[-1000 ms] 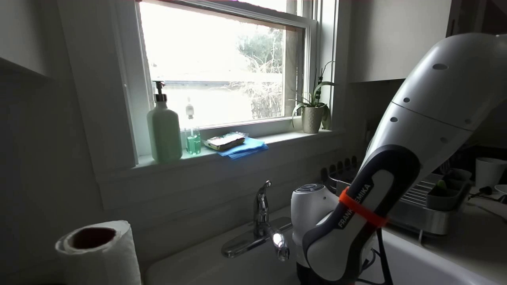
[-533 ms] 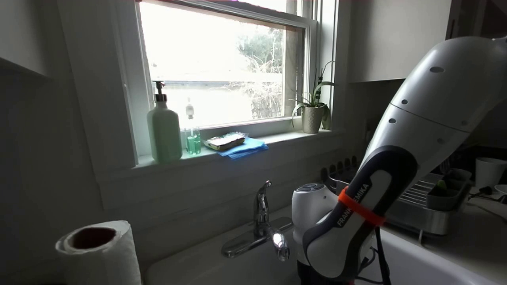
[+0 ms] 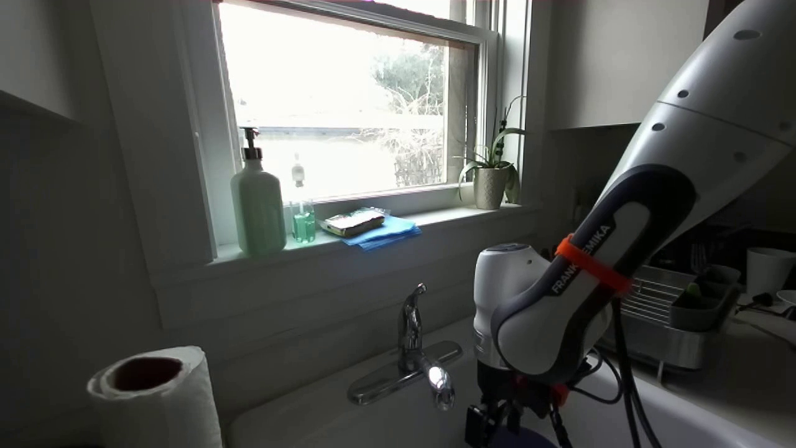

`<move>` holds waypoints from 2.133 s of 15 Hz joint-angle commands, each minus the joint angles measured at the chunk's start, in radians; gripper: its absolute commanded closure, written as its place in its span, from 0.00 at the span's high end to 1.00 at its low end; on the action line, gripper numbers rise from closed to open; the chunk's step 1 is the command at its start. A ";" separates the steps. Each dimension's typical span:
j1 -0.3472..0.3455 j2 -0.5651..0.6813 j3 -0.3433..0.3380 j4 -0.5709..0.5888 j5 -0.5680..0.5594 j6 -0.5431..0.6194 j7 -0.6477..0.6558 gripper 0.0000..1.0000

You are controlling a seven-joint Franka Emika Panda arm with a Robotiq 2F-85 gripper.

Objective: Remove the blue bowl from the dishes drying rack and place it in the sink, pick up a fork from the dishes drying rack and place it in the blue bowl and pick up a spoon from the dishes drying rack and put it in the blue bowl that is inside the sink

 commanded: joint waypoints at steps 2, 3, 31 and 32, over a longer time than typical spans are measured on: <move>-0.047 -0.227 0.002 -0.188 0.001 -0.001 -0.037 1.00; -0.050 -0.272 -0.007 -0.214 -0.006 -0.012 -0.037 1.00; -0.241 -0.802 -0.229 -0.389 -0.326 -0.238 -0.365 1.00; -0.253 -0.814 -0.248 -0.386 -0.325 -0.253 -0.412 1.00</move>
